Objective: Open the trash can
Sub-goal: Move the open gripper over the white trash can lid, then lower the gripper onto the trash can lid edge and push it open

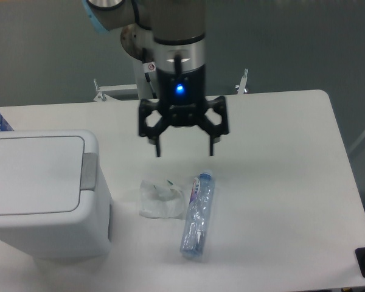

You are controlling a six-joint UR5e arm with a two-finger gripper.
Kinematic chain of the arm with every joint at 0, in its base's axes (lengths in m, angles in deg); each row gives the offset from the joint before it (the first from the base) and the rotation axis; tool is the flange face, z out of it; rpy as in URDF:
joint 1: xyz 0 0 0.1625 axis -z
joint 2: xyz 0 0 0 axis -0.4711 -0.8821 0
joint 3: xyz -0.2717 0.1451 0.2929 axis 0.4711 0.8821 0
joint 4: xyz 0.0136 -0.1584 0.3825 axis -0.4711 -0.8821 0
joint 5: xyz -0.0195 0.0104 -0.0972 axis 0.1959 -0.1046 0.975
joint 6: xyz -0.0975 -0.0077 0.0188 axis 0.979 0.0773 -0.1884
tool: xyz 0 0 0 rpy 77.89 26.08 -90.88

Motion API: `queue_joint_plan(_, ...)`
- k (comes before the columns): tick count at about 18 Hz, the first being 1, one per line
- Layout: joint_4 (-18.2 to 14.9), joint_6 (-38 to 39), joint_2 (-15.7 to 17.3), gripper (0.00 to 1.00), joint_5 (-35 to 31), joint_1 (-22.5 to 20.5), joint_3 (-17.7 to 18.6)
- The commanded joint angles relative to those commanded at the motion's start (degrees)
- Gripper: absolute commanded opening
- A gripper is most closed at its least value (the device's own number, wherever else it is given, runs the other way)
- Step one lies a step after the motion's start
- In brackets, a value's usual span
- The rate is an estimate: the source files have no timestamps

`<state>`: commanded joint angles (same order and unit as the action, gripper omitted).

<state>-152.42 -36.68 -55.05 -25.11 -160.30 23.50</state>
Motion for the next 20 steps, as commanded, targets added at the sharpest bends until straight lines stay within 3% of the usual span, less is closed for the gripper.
queue_joint_plan(5, 0.4, 5.4, -0.8, 1.0, 0.0, 3.2, 0.0)
queue_joint_plan(20, 0.4, 8.0, -1.8, 1.0, 0.0, 5.6, 0.7)
